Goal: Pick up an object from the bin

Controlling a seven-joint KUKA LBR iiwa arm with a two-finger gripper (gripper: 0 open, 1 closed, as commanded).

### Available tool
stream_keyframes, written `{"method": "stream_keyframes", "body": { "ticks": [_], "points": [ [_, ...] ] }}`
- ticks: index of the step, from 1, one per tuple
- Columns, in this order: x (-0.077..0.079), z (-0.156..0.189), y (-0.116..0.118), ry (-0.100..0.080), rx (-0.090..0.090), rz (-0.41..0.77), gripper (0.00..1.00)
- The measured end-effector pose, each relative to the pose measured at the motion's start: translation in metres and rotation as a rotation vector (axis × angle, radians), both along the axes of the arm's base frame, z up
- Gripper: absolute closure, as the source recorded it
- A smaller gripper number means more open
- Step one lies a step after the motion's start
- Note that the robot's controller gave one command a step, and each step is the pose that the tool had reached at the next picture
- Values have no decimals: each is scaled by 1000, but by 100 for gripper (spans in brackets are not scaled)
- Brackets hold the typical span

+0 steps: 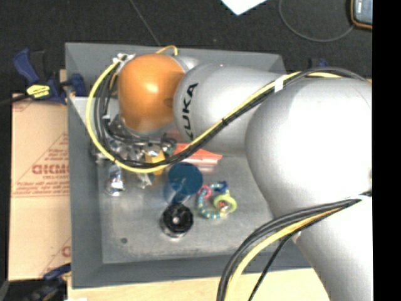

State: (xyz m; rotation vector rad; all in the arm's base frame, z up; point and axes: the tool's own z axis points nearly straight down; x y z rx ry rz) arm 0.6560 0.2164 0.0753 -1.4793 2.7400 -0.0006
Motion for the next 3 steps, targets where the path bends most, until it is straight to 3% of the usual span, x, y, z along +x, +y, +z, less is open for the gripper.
{"method": "stream_keyframes", "body": {
  "ticks": [1, 3],
  "points": [
    [-3, -4, 20, 7, 3, -116, 100],
    [-7, 11, 19, 18, -1, -116, 100]
  ]
}}
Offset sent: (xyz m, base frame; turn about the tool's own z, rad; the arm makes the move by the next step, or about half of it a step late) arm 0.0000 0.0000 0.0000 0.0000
